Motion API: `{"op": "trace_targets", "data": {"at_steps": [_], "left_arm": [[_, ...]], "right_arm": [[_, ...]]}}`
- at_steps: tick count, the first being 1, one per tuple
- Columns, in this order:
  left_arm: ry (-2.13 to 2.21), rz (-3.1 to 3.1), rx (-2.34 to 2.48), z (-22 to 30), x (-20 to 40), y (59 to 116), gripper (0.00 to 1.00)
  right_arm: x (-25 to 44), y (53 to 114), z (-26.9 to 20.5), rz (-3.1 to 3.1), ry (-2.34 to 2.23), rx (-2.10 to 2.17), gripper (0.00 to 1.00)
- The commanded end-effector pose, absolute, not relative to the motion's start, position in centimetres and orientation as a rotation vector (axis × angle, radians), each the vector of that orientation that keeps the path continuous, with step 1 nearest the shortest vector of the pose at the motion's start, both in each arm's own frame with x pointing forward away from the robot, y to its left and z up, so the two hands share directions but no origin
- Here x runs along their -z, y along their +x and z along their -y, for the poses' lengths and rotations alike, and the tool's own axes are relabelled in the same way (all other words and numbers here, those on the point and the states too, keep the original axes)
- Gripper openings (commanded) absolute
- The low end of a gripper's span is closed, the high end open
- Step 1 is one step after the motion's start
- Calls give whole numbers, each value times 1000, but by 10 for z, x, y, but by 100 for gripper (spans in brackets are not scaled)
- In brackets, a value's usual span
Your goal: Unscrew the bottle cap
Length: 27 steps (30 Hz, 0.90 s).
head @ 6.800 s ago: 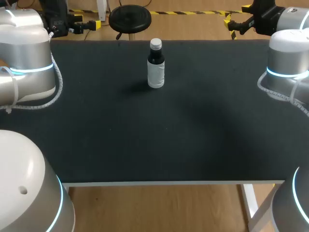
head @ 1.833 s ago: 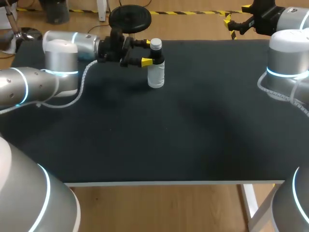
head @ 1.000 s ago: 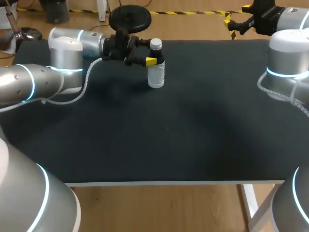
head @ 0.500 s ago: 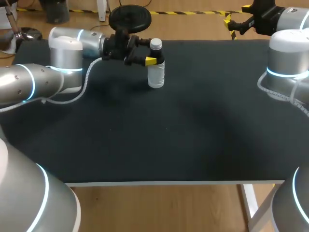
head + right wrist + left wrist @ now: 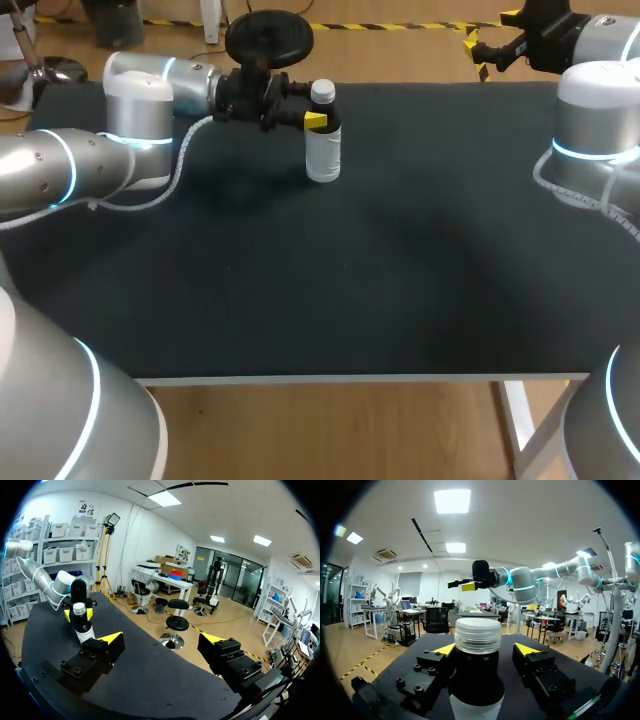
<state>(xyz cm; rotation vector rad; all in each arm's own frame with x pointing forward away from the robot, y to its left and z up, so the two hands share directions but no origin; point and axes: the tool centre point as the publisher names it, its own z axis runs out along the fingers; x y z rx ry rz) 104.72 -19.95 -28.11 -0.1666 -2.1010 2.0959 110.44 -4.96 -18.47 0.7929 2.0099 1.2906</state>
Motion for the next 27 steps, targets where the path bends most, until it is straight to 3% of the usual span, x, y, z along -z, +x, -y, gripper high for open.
{"op": "trace_targets", "data": {"at_steps": [1, 27], "left_arm": [[-175, 2088, -2096, 200, 285, 1053, 0], [-170, 2116, -2122, 187, 276, 1055, 0]], "right_arm": [[185, 1104, 50, -2010, 793, -1291, 100], [185, 1104, 50, -2010, 793, -1291, 100]]}}
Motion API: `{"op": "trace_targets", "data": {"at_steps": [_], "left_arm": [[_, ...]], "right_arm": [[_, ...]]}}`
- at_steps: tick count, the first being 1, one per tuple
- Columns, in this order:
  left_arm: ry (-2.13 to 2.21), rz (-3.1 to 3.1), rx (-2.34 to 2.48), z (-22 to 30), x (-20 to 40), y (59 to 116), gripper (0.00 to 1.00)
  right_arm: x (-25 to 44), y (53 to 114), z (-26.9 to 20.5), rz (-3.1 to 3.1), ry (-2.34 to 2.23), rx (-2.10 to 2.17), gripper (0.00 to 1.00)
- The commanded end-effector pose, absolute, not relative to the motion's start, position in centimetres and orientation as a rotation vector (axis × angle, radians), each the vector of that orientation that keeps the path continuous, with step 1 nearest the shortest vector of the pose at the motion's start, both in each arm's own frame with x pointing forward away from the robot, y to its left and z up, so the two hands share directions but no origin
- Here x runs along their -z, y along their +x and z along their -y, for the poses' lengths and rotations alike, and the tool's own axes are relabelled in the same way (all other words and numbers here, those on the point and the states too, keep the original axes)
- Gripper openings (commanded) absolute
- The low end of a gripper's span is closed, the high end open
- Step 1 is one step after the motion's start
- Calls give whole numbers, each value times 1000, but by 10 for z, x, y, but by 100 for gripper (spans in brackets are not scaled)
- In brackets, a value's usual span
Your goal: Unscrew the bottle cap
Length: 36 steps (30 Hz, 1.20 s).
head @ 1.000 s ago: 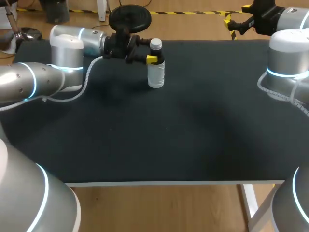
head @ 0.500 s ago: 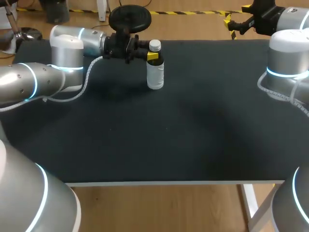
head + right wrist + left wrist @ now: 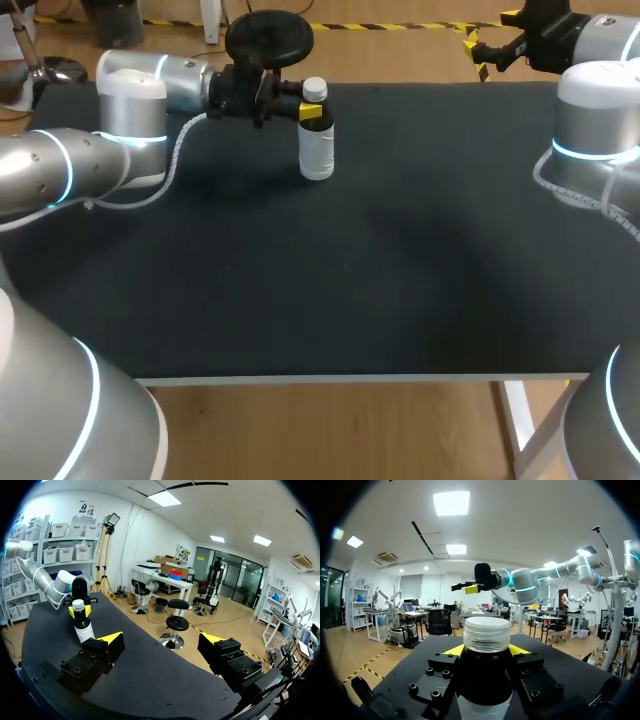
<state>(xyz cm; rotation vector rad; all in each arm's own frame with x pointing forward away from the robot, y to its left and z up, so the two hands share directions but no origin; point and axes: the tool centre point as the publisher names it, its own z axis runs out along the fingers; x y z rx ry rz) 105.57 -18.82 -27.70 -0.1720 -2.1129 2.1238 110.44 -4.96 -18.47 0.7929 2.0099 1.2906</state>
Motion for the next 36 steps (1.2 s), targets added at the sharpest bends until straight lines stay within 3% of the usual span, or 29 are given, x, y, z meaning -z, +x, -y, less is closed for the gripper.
{"op": "trace_targets", "data": {"at_steps": [1, 36], "left_arm": [[-169, 2118, -2120, 186, 276, 1055, 0], [-171, 2127, -2117, 182, 274, 1055, 0]], "right_arm": [[185, 1104, 50, -2010, 793, -1291, 100], [186, 1104, 38, -1992, 751, -1420, 100]]}}
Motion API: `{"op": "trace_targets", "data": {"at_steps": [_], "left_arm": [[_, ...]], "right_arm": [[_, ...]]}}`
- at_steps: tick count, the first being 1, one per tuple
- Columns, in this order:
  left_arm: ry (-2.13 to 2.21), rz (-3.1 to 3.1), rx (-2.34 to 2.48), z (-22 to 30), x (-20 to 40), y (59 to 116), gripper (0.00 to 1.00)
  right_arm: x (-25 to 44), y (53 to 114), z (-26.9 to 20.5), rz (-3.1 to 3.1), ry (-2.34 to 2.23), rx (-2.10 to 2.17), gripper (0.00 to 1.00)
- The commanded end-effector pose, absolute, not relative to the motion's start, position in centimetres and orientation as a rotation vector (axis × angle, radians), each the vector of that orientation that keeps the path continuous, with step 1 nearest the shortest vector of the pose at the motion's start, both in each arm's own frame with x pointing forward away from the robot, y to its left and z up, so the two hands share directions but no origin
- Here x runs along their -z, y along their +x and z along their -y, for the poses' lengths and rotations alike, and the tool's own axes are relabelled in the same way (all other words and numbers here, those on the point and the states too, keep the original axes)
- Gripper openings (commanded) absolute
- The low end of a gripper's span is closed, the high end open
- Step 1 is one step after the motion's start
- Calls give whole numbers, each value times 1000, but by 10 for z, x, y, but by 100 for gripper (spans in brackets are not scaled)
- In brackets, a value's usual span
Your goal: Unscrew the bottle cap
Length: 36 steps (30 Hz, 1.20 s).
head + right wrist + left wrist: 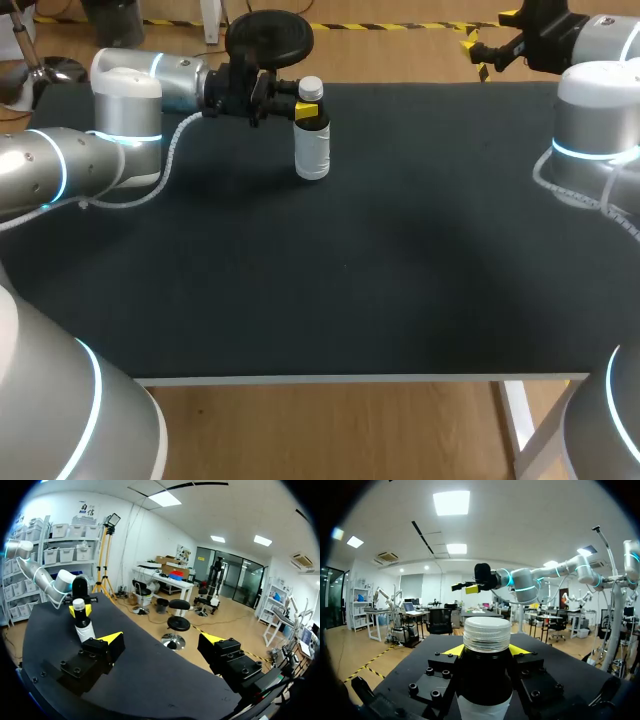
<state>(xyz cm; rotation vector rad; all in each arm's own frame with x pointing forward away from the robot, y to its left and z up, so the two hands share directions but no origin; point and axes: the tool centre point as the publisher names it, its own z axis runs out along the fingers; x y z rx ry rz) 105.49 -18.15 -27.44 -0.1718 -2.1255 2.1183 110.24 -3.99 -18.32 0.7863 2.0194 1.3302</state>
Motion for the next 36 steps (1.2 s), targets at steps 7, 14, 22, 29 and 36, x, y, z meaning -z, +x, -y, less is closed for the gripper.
{"op": "trace_targets", "data": {"at_steps": [7, 14, 22, 29, 36], "left_arm": [[-171, 2127, -2117, 182, 274, 1055, 0], [-171, 2127, -2117, 182, 274, 1055, 0], [-171, 2127, -2117, 182, 274, 1055, 0], [-171, 2127, -2117, 182, 274, 1055, 0], [-171, 2127, -2117, 182, 274, 1055, 0]], "right_arm": [[192, 1096, 4, -1960, 698, -1592, 100], [199, 1087, -28, -1923, 695, -1668, 100], [196, 1075, -73, -1896, 671, -1693, 100], [195, 1052, -106, -1879, 646, -1713, 100], [201, 1030, -129, -1895, 636, -1686, 100]]}}
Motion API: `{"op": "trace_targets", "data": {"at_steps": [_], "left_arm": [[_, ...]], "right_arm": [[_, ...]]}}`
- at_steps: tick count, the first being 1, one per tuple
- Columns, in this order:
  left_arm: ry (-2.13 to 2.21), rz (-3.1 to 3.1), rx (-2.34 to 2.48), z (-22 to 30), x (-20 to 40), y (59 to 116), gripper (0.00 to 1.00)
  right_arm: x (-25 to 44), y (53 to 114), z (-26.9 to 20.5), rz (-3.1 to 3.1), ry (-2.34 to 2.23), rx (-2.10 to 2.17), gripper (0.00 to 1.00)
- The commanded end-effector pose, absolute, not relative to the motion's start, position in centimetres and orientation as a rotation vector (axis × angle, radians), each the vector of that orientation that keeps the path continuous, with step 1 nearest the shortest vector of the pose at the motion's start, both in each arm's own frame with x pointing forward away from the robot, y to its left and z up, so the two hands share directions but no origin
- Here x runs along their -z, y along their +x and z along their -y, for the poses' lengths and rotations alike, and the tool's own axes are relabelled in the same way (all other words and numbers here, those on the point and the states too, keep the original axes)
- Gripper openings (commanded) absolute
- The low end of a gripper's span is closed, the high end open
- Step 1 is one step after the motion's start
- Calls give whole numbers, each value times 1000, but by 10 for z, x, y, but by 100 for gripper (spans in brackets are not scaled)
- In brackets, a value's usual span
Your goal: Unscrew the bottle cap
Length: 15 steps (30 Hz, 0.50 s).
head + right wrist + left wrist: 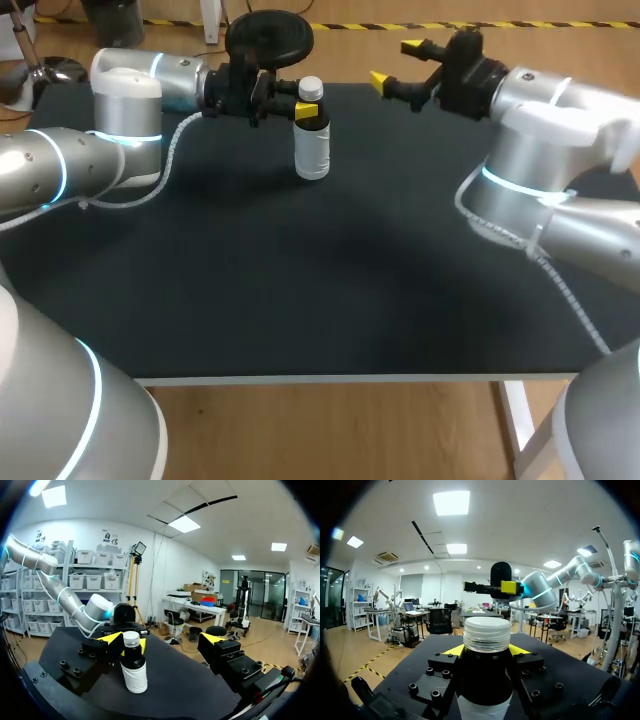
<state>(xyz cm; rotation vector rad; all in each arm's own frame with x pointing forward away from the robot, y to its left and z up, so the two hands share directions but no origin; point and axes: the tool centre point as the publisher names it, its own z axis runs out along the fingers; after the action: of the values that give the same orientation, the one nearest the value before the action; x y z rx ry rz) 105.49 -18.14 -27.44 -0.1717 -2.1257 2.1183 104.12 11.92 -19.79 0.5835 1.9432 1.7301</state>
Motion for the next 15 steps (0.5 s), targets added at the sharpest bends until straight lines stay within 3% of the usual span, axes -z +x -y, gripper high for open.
{"op": "trace_targets", "data": {"at_steps": [1, 15], "left_arm": [[-171, 2127, -2117, 182, 274, 1055, 0], [-171, 2127, -2117, 182, 274, 1055, 0]], "right_arm": [[201, 1028, -131, -1894, 643, -1665, 100], [207, 1020, -170, -1848, 698, -1626, 100]]}}
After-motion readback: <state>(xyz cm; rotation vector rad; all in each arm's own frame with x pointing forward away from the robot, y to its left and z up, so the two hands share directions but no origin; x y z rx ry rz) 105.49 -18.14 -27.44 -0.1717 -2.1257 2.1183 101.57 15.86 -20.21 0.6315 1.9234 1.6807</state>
